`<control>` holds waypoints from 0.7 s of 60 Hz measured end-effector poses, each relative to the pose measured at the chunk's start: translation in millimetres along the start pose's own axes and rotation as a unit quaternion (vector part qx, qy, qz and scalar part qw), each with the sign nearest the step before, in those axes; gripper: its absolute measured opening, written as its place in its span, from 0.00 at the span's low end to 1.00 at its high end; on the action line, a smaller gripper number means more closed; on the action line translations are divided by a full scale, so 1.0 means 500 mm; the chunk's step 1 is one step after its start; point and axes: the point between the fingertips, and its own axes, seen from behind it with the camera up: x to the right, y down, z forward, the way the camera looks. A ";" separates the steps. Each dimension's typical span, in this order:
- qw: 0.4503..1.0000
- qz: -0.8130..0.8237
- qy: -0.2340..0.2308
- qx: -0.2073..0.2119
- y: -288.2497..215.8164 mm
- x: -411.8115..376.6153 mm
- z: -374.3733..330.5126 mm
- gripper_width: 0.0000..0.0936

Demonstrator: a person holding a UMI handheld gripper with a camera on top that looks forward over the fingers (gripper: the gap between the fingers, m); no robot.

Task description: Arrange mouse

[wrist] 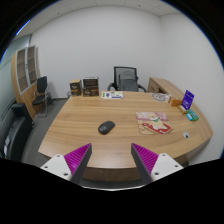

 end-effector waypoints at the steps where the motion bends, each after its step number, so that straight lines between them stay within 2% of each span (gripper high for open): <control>1: 1.000 0.000 0.000 0.000 0.001 -0.005 0.006 0.92; 23: 1.000 -0.003 -0.003 0.002 0.016 -0.089 0.149 0.93; 42: 1.000 0.004 -0.001 0.001 0.037 -0.109 0.339 0.92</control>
